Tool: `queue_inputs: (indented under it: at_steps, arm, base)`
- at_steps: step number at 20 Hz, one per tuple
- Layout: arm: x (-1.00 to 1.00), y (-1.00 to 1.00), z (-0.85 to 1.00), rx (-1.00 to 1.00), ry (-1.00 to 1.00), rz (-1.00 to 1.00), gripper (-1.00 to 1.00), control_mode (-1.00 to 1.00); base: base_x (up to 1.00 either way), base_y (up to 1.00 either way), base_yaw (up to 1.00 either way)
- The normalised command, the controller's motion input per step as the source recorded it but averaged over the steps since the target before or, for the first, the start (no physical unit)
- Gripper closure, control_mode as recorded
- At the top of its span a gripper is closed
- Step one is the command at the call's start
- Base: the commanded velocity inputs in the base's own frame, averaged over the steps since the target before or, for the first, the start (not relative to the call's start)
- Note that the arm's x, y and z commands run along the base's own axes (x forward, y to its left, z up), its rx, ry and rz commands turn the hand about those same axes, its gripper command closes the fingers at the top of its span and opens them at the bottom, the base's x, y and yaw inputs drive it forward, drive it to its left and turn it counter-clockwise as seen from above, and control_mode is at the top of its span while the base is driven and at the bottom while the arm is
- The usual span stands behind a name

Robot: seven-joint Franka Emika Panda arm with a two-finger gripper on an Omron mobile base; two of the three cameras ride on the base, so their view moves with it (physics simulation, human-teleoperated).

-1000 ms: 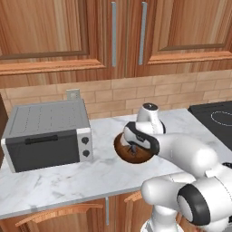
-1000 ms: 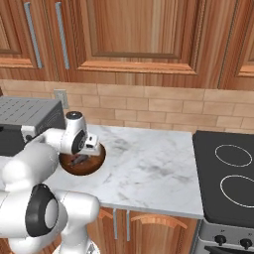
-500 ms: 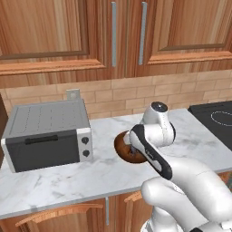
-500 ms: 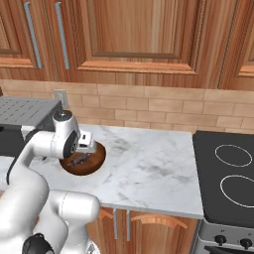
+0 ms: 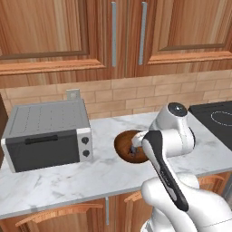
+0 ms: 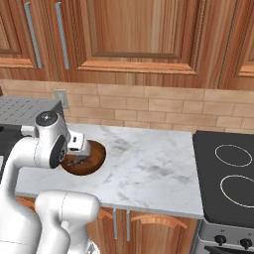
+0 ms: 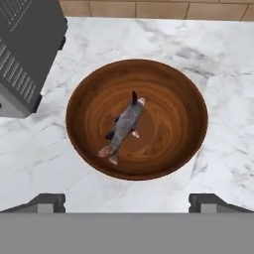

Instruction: Take the broccoli, fish, and peach from the freezer and place them in the bowl on the counter.

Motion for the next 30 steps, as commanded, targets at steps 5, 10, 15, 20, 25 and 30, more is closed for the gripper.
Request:
queue_inputs:
  at_steps: [5, 10, 15, 20, 25, 30]
  arm:
    - [-0.51, -0.05, 0.71, 0.00, -0.01, -0.03, -1.00, -1.00]
    - [-0.49, -0.21, 0.61, 0.00, 0.00, -0.03, -1.00, -1.00]
    - [-0.63, -0.12, 0.08, 0.00, -0.03, 0.00, -1.00, -1.00]
    - [-0.40, 0.00, 0.09, 0.00, -0.08, 0.00, -1.00, -1.00]
    - [-0.17, -0.19, 0.20, 0.00, -0.06, 0.00, -1.00, -1.00]
    - [-0.27, -0.27, 0.02, 0.00, -0.05, 0.00, -1.00, -1.00]
  base:
    - [0.00, 0.00, 0.00]
    - [0.00, 0.00, 0.00]
    - [0.00, 0.00, 0.00]
    - [0.00, 0.00, 0.00]
    - [0.00, 0.00, 0.00]
    - [0.00, 0.00, 0.00]
